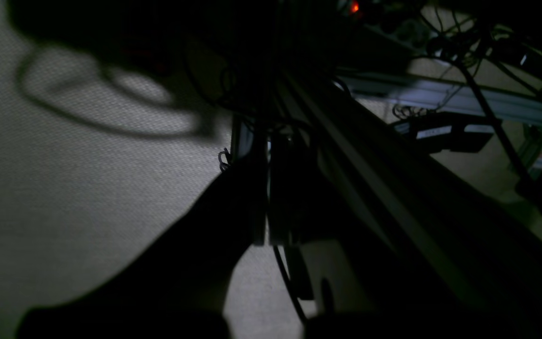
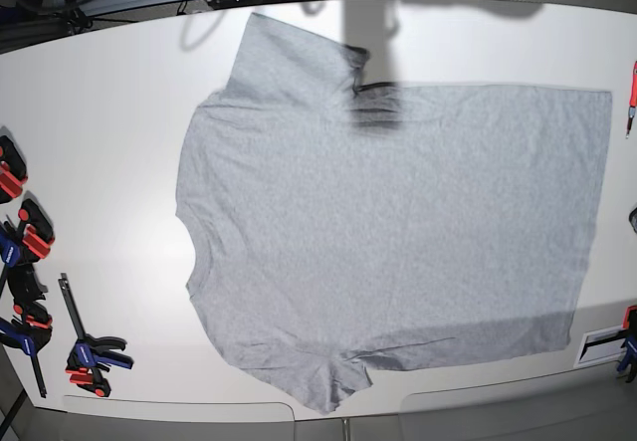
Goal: Fold the T-shirt properly
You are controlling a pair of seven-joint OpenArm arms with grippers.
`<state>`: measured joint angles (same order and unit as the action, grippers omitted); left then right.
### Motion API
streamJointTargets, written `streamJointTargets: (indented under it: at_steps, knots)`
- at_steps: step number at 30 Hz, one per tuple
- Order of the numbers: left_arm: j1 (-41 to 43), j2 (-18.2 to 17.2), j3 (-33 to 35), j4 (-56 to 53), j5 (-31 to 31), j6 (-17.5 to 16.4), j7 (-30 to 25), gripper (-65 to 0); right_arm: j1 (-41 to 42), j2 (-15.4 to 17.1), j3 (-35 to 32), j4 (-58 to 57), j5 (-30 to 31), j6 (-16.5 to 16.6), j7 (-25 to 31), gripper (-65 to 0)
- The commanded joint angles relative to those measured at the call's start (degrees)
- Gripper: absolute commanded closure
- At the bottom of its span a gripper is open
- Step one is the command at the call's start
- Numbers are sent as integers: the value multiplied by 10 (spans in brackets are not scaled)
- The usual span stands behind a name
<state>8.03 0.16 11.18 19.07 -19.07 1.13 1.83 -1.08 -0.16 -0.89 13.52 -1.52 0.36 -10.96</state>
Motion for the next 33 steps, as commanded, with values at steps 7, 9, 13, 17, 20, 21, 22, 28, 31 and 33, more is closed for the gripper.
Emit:
streamJointTargets:
  at_steps: [7,9,13,17,20,21,22,28,31,33]
  knots:
    - [32,4,1,46,10,2,12,0,2,0,1,3,0,-4,-1,0]
    - [32,4,1,47,10,2,17,0,2,0,1,3,0,-4,-1,0]
    - [32,4,1,47,10,2,16,0,2,0,1,3,0,-4,-1,0]
    - [33,4,1,47,10,2,17,0,1,0,1,3,0,-4,-1,0]
    - [33,4,1,47,10,2,16,0,-1,0,1,3,0,-4,-1,0]
    - [33,4,1,47,10,2,16,0,-1,0,1,3,0,-4,-1,0]
    - [33,4,1,47,10,2,16,0,-2,0,1,3,0,-4,-1,0]
    - [38,-8,1,47,10,2,16,0,-16,7,1,3,0,-4,1,0]
    - [46,-23,1,47,10,2,16,0,-29,14,1,4,0,-4,9,0]
    - [53,-37,1,47,10,2,15,0,-38,21,1,5,0,-4,15,0]
